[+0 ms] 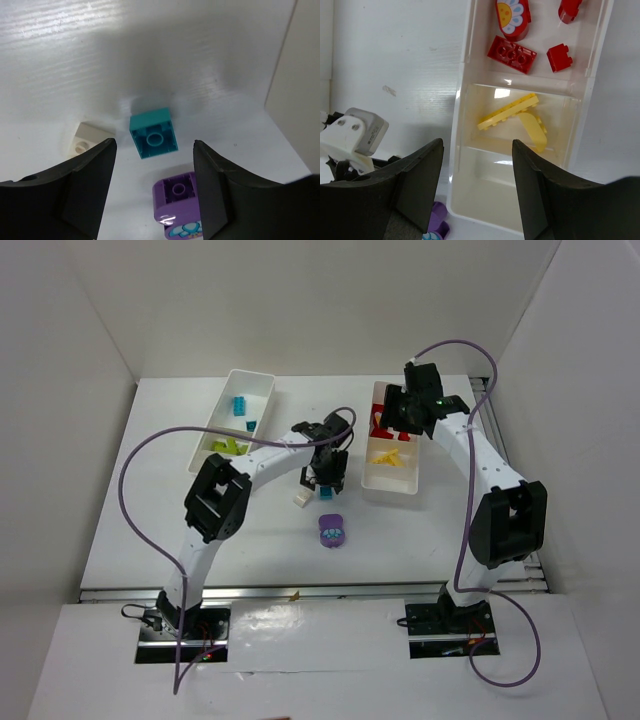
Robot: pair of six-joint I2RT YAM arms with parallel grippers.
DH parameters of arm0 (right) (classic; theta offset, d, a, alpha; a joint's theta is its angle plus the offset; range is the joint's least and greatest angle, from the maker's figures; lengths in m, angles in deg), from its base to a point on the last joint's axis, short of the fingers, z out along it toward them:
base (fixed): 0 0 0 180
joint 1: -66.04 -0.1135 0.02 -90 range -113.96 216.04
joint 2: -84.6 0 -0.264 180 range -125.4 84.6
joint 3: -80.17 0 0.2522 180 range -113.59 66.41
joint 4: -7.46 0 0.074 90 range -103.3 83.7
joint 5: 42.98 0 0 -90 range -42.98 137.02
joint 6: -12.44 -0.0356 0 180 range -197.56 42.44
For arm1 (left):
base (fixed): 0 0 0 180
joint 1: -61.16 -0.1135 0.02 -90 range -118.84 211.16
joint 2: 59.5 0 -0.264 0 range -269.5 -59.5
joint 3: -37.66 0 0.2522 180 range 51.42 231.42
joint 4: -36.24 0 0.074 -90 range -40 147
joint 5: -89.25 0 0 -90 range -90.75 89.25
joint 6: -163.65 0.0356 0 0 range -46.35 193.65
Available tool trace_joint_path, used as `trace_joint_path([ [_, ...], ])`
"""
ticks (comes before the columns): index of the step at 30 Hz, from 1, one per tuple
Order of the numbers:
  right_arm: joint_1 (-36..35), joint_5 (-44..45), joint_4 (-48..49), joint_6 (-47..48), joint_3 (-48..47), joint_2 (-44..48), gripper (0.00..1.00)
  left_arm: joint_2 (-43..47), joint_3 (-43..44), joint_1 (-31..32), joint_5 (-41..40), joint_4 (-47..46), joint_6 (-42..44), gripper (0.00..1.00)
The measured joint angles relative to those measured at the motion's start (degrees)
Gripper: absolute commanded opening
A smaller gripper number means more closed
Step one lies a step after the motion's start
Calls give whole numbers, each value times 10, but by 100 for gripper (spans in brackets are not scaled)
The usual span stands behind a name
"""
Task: Sort the legos into containers by color
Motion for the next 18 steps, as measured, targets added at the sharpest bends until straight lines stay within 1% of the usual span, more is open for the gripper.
trace_joint_path([
  [4,0,0,0,0,0,0,65,-31,26,0,-12,3,-2,67],
  [5,0,0,0,0,0,0,65,-39,30,0,-13,3,-2,62],
  [8,0,0,0,0,1,0,65,-52,34,0,-17,5,-1,54],
  [10,0,0,0,1,1,0,65,-52,37,0,-20,9,-3,35],
  [11,0,0,0,1,1,0,65,-52,40,0,-20,9,-3,28],
  [12,0,0,0,1,1,0,65,-52,44,0,-23,10,-1,25],
  [13,0,0,0,2,1,0,65,-52,47,-2,-27,11,0,23],
  [15,0,0,0,2,1,0,65,-51,54,-6,-34,13,4,23],
  [18,0,0,0,2,1,0,65,-47,75,-29,-34,23,14,23],
])
